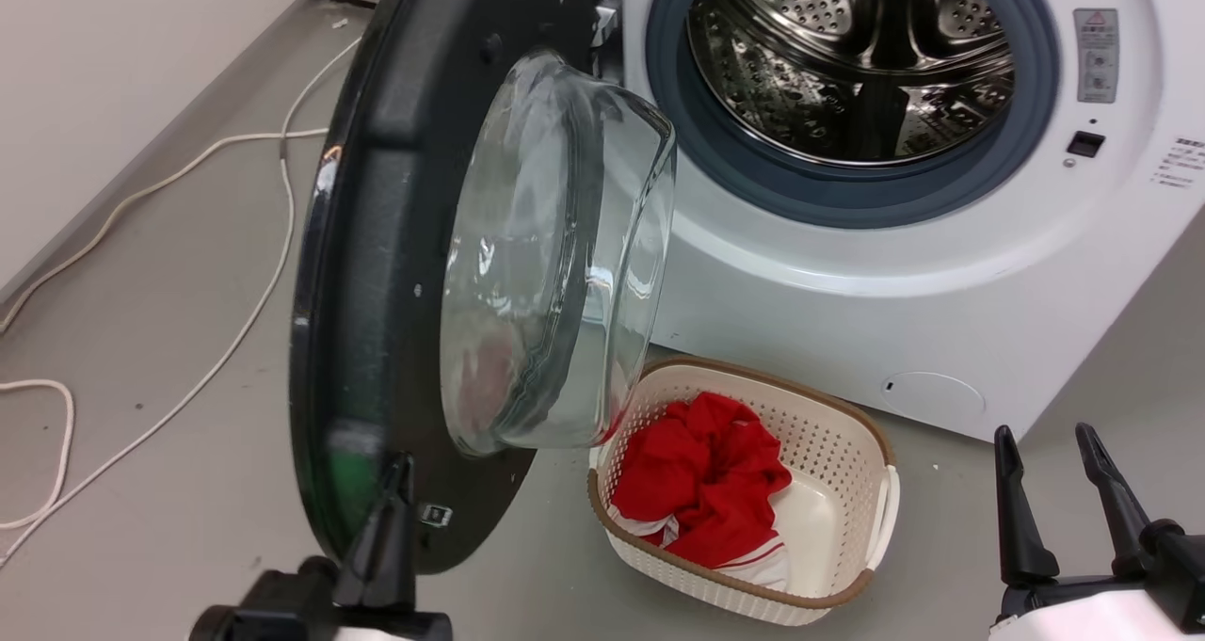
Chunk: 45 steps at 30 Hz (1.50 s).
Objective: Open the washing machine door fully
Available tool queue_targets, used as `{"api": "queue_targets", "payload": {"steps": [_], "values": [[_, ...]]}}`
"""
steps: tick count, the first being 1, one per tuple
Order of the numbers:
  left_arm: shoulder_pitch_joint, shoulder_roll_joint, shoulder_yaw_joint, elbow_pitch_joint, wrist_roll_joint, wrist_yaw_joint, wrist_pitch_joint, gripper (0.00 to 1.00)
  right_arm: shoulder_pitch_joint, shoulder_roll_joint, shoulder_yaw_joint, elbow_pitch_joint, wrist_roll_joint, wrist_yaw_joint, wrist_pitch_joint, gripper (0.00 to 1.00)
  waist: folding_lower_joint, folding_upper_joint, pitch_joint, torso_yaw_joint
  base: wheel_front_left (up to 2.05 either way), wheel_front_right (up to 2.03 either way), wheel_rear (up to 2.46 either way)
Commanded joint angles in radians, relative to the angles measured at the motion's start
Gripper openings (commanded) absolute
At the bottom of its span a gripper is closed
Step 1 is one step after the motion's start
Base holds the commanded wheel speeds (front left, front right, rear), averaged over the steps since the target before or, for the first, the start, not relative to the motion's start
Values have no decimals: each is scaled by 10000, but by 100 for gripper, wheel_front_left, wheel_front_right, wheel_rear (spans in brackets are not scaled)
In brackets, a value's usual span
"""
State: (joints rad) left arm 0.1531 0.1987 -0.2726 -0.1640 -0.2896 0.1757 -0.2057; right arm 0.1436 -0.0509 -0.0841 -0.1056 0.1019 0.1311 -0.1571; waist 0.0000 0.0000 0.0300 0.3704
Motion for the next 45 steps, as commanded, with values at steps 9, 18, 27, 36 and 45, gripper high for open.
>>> {"api": "queue_targets", "payload": {"steps": [9,18,27,36,45], "values": [[-770,398,1386,767,-773,74,-306,0,-314,13,18,-401,-186,-6,195,100,0,0,453,38,0,0,0],[-1301,670,2493,1581,-1290,57,-498,0,-516,15,101,-689,-214,-6,367,100,0,0,846,-280,0,0,0],[-2031,962,3739,2647,-1701,-167,-600,0,-689,15,66,-765,-227,-6,490,100,0,0,1279,-725,0,0,0],[-3006,1276,5023,3715,-1630,-897,-607,0,-909,15,4,-789,-333,-6,532,100,0,0,1673,-831,0,0,0],[-3626,1129,5785,4281,-1159,-1387,-607,0,-1052,15,97,-646,-491,-6,571,100,0,0,1670,-875,0,0,0]]}}
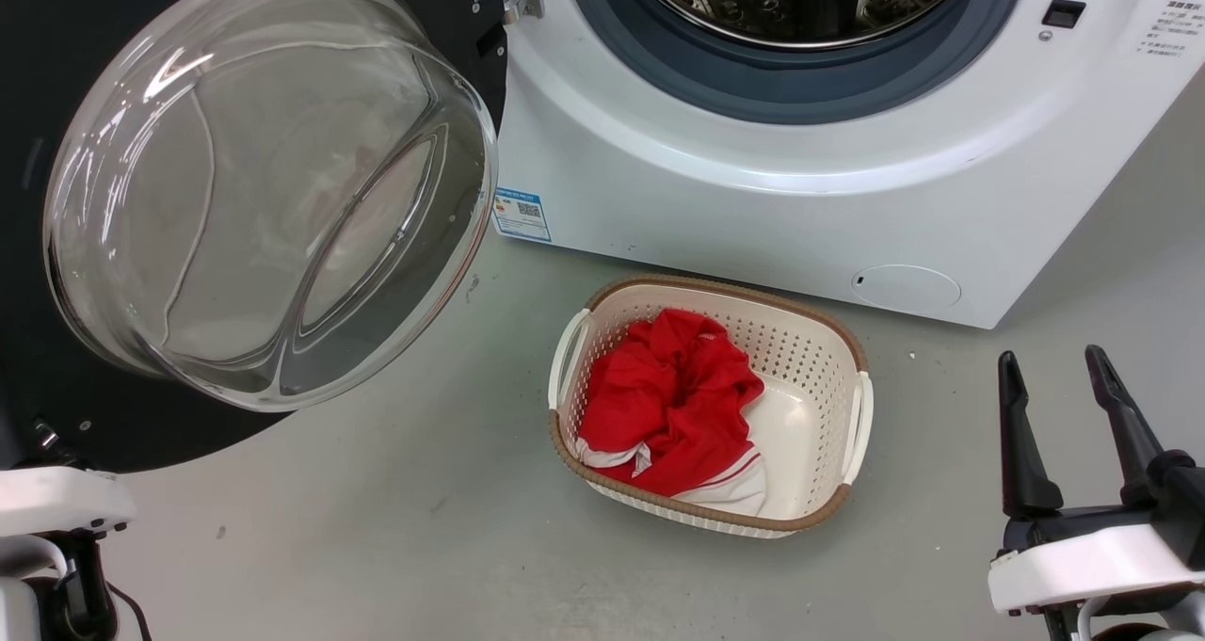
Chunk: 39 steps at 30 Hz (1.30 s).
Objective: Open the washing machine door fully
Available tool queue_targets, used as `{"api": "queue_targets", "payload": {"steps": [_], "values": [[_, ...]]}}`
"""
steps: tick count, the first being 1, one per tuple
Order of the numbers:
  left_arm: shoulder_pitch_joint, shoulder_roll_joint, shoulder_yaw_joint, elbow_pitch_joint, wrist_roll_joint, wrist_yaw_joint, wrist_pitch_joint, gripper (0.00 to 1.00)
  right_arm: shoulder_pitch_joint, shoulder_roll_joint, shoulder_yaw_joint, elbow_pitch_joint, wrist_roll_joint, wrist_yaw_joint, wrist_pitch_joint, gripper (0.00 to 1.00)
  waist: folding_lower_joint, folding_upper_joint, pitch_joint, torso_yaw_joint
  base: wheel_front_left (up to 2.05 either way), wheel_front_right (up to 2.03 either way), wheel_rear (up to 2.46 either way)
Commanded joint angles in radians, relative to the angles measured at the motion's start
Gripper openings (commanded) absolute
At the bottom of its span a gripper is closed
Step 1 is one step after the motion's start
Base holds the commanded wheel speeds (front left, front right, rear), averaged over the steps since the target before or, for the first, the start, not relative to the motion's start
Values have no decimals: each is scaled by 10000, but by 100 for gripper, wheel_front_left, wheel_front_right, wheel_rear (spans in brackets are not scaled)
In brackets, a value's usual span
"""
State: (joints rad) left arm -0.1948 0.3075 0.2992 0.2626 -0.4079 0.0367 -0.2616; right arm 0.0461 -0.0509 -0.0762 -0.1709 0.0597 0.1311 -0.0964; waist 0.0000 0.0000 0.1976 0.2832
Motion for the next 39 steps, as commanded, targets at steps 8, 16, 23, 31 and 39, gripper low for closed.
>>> {"api": "queue_targets", "payload": {"steps": [8,16,23,31,39], "values": [[279,-434,514,-375,681,-137,-39,0,-6,15,20,266,108,-6,-182,100,0,0,-332,-134,0,0,0],[1485,-1175,300,-1517,1398,-337,-38,0,190,15,39,622,350,-6,-355,100,0,0,-902,-377,0,0,0],[2434,-1880,-323,-2636,2024,-510,-38,0,231,15,138,737,310,-6,-431,100,0,0,-1126,-860,0,0,0],[2929,-2193,-1398,-3174,2626,-711,-38,0,349,15,165,784,285,-6,-498,100,0,0,-1402,-1616,0,0,0],[2401,-2237,-2561,-2913,3017,-1027,103,0,333,15,215,757,141,-6,-497,100,0,0,-1558,-2397,0,0,0]]}}
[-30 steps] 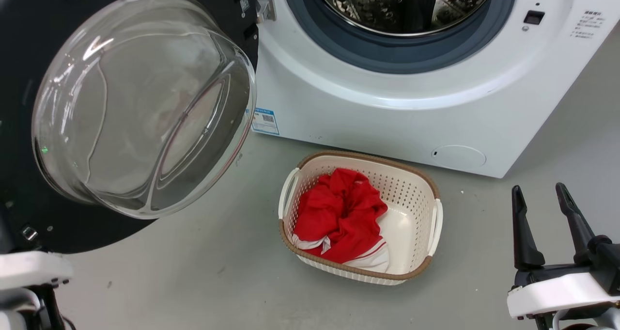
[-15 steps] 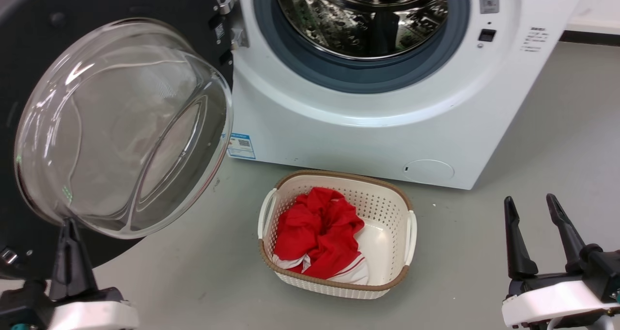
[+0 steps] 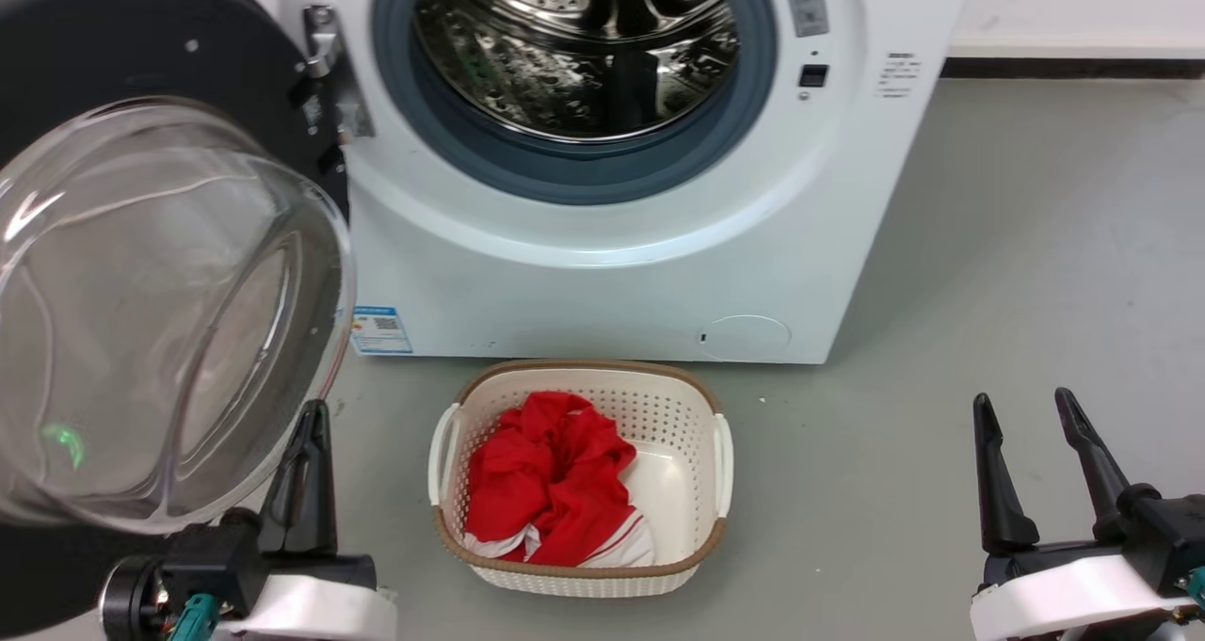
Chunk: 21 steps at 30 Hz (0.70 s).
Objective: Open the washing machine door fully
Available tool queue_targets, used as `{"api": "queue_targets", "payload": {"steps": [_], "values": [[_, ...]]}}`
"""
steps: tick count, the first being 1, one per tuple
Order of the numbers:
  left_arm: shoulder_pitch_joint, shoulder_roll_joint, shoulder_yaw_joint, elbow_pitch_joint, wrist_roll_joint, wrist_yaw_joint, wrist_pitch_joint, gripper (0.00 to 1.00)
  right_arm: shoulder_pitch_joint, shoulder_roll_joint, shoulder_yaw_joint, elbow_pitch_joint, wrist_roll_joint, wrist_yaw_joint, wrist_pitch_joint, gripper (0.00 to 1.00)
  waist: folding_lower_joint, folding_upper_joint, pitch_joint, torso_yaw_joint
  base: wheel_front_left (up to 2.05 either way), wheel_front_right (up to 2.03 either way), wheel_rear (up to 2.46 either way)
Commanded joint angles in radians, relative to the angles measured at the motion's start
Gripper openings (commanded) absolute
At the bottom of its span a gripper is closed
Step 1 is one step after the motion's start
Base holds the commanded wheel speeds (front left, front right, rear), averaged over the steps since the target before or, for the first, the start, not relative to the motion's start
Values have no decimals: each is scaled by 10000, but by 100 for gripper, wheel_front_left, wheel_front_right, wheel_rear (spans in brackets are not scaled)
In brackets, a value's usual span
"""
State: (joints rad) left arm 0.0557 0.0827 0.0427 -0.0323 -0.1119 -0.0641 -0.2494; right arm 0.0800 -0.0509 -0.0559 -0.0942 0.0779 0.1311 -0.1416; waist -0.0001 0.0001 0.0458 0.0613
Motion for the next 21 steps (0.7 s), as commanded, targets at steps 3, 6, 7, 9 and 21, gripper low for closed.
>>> {"api": "queue_targets", "payload": {"steps": [3,6,7,9,21], "values": [[-310,-17,-243,220,157,-12,-32,0,-18,17,93,48,-84,-6,-36,100,1,-1,-66,-419,0,0,0],[-435,-29,-308,322,246,112,-70,0,-52,15,156,76,-67,-6,-62,100,1,-1,-64,-614,0,0,0],[-405,-9,-348,363,296,107,-80,0,-63,15,175,86,-67,-6,-73,100,1,-1,-68,-670,0,0,0],[-398,40,-410,416,366,157,-74,20,-54,15,145,94,-59,-6,-89,100,1,-1,-52,-730,0,0,0],[-437,149,-500,510,397,271,-120,100,38,15,195,183,16,-6,-154,100,1,-1,-101,-717,0,0,0]]}}
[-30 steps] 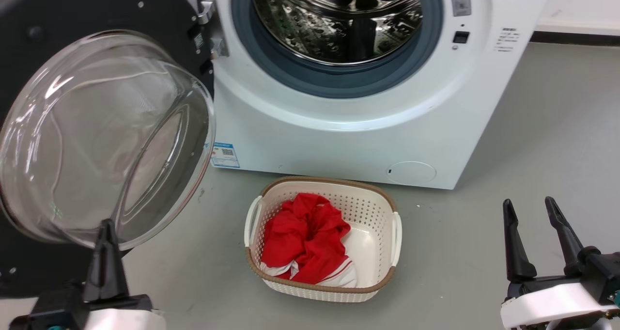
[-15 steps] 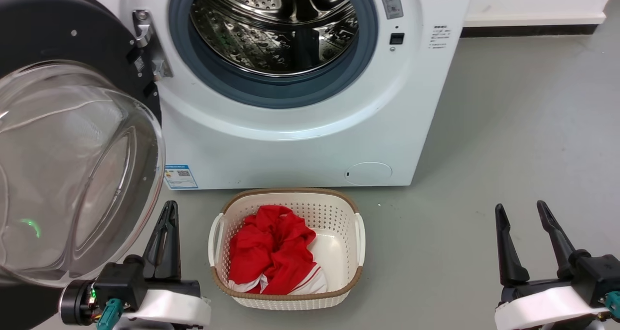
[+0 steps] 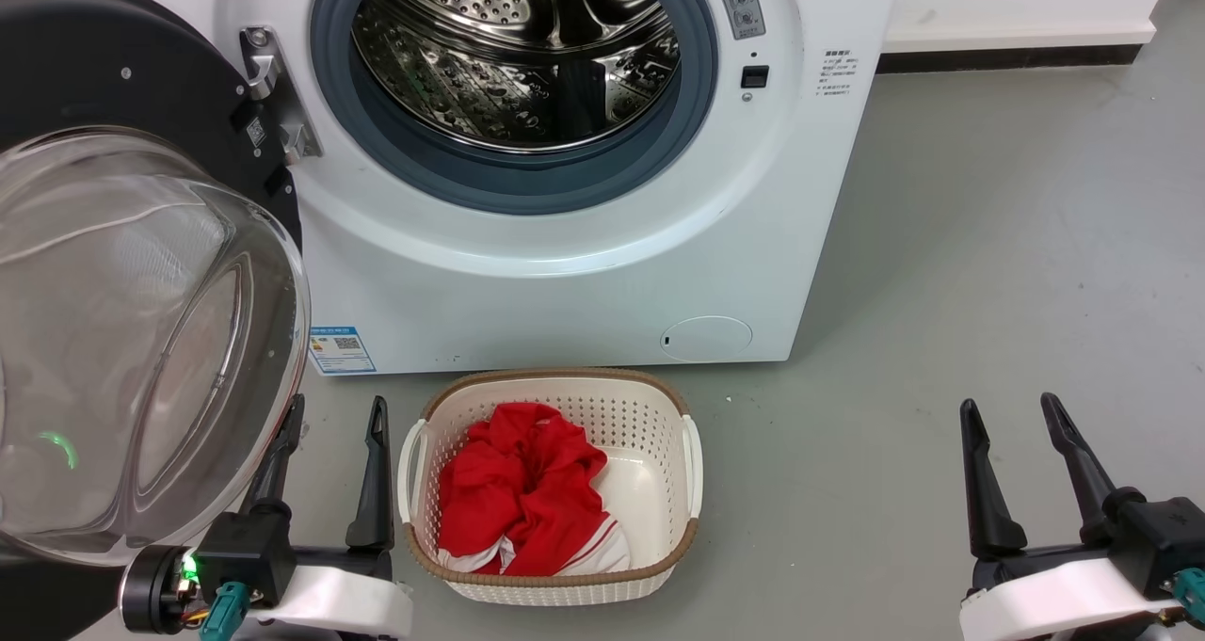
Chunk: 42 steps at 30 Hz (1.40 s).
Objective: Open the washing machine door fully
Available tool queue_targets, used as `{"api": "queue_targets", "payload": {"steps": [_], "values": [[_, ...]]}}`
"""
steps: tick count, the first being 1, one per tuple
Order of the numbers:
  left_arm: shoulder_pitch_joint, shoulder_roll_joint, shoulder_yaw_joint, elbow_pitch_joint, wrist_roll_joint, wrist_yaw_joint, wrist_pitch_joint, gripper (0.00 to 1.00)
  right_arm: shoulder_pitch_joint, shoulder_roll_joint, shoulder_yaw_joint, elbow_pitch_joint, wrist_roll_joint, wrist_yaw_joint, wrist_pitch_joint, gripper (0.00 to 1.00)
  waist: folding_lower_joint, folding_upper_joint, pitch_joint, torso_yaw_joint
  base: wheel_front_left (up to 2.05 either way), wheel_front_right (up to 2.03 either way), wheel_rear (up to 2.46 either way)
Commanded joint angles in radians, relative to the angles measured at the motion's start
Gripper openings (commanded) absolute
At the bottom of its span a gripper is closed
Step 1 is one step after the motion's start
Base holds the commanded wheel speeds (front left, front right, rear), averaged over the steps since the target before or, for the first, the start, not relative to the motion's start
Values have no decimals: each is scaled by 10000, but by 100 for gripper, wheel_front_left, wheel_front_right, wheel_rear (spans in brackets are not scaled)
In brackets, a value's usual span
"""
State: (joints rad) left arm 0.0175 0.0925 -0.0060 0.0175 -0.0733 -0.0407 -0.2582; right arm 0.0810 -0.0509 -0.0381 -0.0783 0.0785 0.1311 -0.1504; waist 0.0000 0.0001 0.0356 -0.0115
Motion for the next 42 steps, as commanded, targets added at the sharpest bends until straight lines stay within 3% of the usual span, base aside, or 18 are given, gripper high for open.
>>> {"api": "queue_targets", "payload": {"steps": [1,24,25,32,42], "values": [[-62,61,-17,17,-2,38,-34,100,22,15,17,33,18,-6,-74,100,0,-1,5,18,0,0,0],[-162,248,-43,88,-121,174,-76,100,-58,15,-18,172,109,-6,-195,100,0,-1,174,9,0,0,0],[-69,222,-61,107,-104,149,-17,0,-6,0,-8,161,77,0,-163,0,1,-1,177,9,0,0,0],[253,117,-150,747,-213,138,92,0,175,-3,23,754,191,0,-135,0,1,-1,179,10,0,0,0],[21,47,53,962,-2272,-5,600,0,-109,-134,89,1065,2404,-1,103,0,1,-1,139,18,0,0,0]]}}
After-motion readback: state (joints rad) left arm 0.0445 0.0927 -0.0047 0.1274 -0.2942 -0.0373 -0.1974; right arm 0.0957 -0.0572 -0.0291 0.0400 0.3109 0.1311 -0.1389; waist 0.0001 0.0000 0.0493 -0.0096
